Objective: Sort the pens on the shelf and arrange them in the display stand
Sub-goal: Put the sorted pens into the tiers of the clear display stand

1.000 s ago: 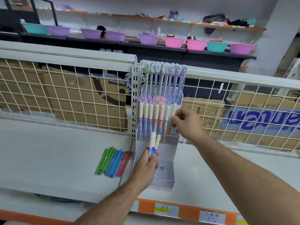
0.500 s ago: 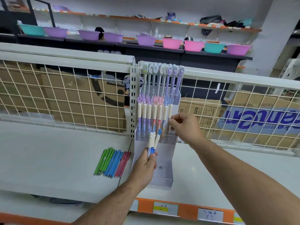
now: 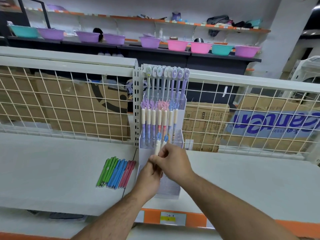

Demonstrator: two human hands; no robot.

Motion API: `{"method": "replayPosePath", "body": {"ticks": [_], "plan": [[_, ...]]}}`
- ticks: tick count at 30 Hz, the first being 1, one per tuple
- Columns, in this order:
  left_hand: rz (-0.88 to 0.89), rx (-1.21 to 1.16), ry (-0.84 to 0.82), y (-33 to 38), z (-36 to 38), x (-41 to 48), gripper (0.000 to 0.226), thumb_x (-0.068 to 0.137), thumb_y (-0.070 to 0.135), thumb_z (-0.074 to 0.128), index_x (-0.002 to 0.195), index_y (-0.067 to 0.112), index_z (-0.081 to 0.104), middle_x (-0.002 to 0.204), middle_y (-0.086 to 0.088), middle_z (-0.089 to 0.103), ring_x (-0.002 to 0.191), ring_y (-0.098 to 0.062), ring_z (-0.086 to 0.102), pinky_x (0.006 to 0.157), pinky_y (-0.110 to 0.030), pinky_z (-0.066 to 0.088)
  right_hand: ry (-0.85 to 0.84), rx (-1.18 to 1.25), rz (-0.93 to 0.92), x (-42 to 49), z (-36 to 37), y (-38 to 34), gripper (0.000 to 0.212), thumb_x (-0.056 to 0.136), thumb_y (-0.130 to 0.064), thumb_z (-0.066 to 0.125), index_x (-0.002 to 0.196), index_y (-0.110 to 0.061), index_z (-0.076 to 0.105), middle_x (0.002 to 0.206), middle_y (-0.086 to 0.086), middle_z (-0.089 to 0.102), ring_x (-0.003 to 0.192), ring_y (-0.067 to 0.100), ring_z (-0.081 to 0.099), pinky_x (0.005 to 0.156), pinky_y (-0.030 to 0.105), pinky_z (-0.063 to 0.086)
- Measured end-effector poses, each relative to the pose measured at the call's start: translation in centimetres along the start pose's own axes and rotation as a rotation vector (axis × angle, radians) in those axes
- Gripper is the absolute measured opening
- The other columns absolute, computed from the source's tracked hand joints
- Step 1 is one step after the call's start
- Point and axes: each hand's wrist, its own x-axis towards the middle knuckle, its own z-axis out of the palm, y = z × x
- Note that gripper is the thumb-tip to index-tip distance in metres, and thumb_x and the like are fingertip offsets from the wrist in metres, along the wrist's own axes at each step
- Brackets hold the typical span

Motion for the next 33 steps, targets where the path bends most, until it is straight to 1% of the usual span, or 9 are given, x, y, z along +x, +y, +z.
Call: {"method": "replayPosePath", "body": {"ticks": [3, 9, 13, 16, 18, 21, 26, 30, 33], "plan": [[-0.001, -0.051, 0.008, 0.3, -0.1, -0.2, 0.023, 0.104, 0.007, 0.043, 0.114, 0.023, 0.056, 0.080, -0.001, 0.060, 0.064, -0.003, 0.049, 0.057, -0.015, 0.041, 0.017, 0.036, 0.025, 0.1, 0.3, -0.2, 0.022, 0.078, -0.032, 0.075, 0.068, -0.021, 0.059, 0.065, -0.007, 0.064, 0.064, 0.006, 0.061, 0.061, 0.027, 0.052], [-0.011, 0.038, 0.015, -0.4, -0.3, 0.2, 0.020, 0.105, 0.021, 0.043, 0.106, 0.034, 0.057, 0.088, -0.015, 0.065, 0.068, -0.015, 0.053, 0.060, -0.034, 0.042, 0.014, 0.313, 0.066, -0.3, -0.1, 0.2, 0.013, 0.080, -0.015, 0.071, 0.071, -0.014, 0.063, 0.062, -0.002, 0.063, 0.056, 0.006, 0.057, 0.057, 0.022, 0.048], [-0.014, 0.021, -0.008, -0.5, -0.4, 0.1, 0.018, 0.105, 0.025, 0.043, 0.103, 0.032, 0.059, 0.074, -0.002, 0.059, 0.067, -0.012, 0.051, 0.060, -0.031, 0.042, 0.050, 0.422, 0.011, -0.4, -1.1, 0.1, 0.013, 0.087, -0.010, 0.069, 0.076, -0.009, 0.063, 0.073, 0.016, 0.066, 0.067, 0.029, 0.063, 0.061, 0.033, 0.056], [-0.024, 0.038, 0.004, -0.6, -0.5, 0.1, 0.018, 0.105, 0.027, 0.042, 0.103, 0.031, 0.059, 0.070, 0.005, 0.058, 0.066, -0.010, 0.051, 0.061, -0.030, 0.043, 0.121, 0.498, -0.013, 0.4, -2.9, -0.5, 0.019, 0.092, -0.006, 0.065, 0.074, -0.012, 0.063, 0.067, 0.009, 0.066, 0.059, 0.017, 0.059, 0.052, 0.025, 0.046], [-0.033, 0.023, 0.015, -0.6, -0.6, 0.1, 0.018, 0.105, 0.024, 0.042, 0.102, 0.029, 0.059, 0.073, 0.003, 0.058, 0.069, -0.013, 0.051, 0.063, -0.031, 0.043, 0.196, 0.524, -0.024, 1.4, -4.8, -1.1, 0.022, 0.095, -0.006, 0.063, 0.074, -0.015, 0.063, 0.064, 0.000, 0.065, 0.062, 0.015, 0.062, 0.054, 0.028, 0.046], [-0.042, 0.035, 0.014, -0.5, -0.6, 0.1, 0.018, 0.106, 0.024, 0.040, 0.103, 0.029, 0.057, 0.076, 0.000, 0.057, 0.071, -0.013, 0.051, 0.062, -0.027, 0.044, 0.298, 0.514, -0.032, 2.9, -7.4, -1.7, 0.018, 0.099, -0.009, 0.059, 0.082, -0.015, 0.063, 0.072, 0.004, 0.065, 0.066, 0.015, 0.061, 0.058, 0.034, 0.051], [-0.044, 0.034, 0.007, -0.4, -0.7, 0.1, 0.018, 0.106, 0.025, 0.039, 0.106, 0.028, 0.056, 0.078, 0.000, 0.057, 0.072, -0.011, 0.051, 0.060, -0.020, 0.044, 0.338, 0.359, -0.076, 4.6, -8.6, -1.4, 0.018, 0.099, -0.013, 0.058, 0.083, -0.022, 0.063, 0.083, 0.007, 0.068, 0.082, 0.031, 0.066, 0.078, 0.050, 0.058], [-0.040, 0.031, 0.008, -0.4, -0.7, 0.1, 0.018, 0.106, 0.024, 0.039, 0.104, 0.028, 0.056, 0.077, 0.001, 0.056, 0.071, -0.010, 0.051, 0.059, -0.018, 0.043, 0.266, 0.255, -0.086, 5.0, -7.8, -1.0, 0.013, 0.100, -0.015, 0.057, 0.092, -0.020, 0.066, 0.087, 0.001, 0.069, 0.084, 0.023, 0.066, 0.076, 0.035, 0.059], [-0.042, 0.034, 0.007, -0.4, -0.7, 0.2, 0.018, 0.106, 0.023, 0.039, 0.104, 0.027, 0.056, 0.076, 0.001, 0.056, 0.071, -0.009, 0.050, 0.060, -0.019, 0.043, 0.235, 0.189, -0.076, 5.1, -7.4, -0.8, 0.012, 0.101, -0.016, 0.056, 0.095, -0.016, 0.067, 0.086, 0.002, 0.069, 0.076, 0.016, 0.063, 0.059, 0.015, 0.050]]}}
